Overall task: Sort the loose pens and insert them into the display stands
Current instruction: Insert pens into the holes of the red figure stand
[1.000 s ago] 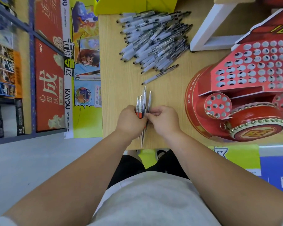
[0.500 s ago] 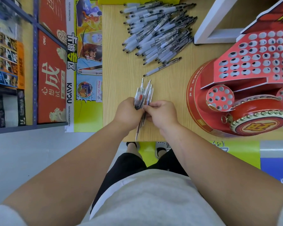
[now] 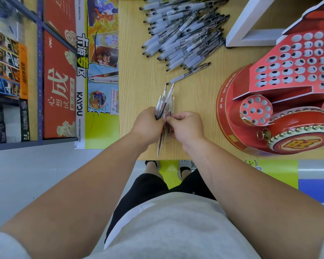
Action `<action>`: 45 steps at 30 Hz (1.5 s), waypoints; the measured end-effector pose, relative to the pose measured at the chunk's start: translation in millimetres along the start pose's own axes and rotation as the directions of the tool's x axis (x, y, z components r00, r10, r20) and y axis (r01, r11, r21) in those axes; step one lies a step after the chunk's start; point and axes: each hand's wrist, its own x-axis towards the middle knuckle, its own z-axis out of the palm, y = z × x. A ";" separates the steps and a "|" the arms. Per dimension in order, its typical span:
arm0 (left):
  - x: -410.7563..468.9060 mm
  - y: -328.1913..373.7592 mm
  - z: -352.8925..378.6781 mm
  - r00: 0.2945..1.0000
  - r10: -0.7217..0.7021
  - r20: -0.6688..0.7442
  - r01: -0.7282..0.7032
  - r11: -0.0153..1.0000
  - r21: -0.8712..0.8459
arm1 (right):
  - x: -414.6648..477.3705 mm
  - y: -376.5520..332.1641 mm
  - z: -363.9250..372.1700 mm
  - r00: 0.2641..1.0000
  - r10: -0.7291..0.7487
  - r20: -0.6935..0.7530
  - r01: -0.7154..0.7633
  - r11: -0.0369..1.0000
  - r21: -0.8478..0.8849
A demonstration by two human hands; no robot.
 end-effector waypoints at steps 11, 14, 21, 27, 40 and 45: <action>-5.5 5.0 -1.7 0.999 -0.030 0.027 0.033 0.990 -0.137 | -8.3 -5.9 -8.0 0.995 -0.089 0.046 0.086 0.994 0.066; -10.8 10.5 -0.5 0.998 -0.053 0.026 0.057 0.983 -0.176 | -14.3 -15.0 -14.5 0.992 -0.106 0.061 0.102 0.992 0.075; -45.3 40.7 -4.6 0.993 0.018 0.119 0.018 0.955 -0.295 | -41.4 -49.1 -48.9 0.972 -0.173 0.162 0.150 0.978 0.142; -86.8 75.0 -3.7 0.990 0.117 0.082 -0.080 0.930 -0.358 | -68.4 -77.4 -86.9 0.939 -0.239 0.248 0.218 0.970 0.108; -126.6 110.7 7.3 0.952 0.261 0.161 -0.176 0.894 -0.412 | -109.5 -113.7 -141.8 0.880 -0.260 0.398 0.208 0.963 0.170; -123.2 116.8 10.7 0.899 0.335 0.282 -0.164 0.855 -0.492 | -125.2 -122.1 -157.9 0.930 -0.252 0.268 0.201 0.958 0.202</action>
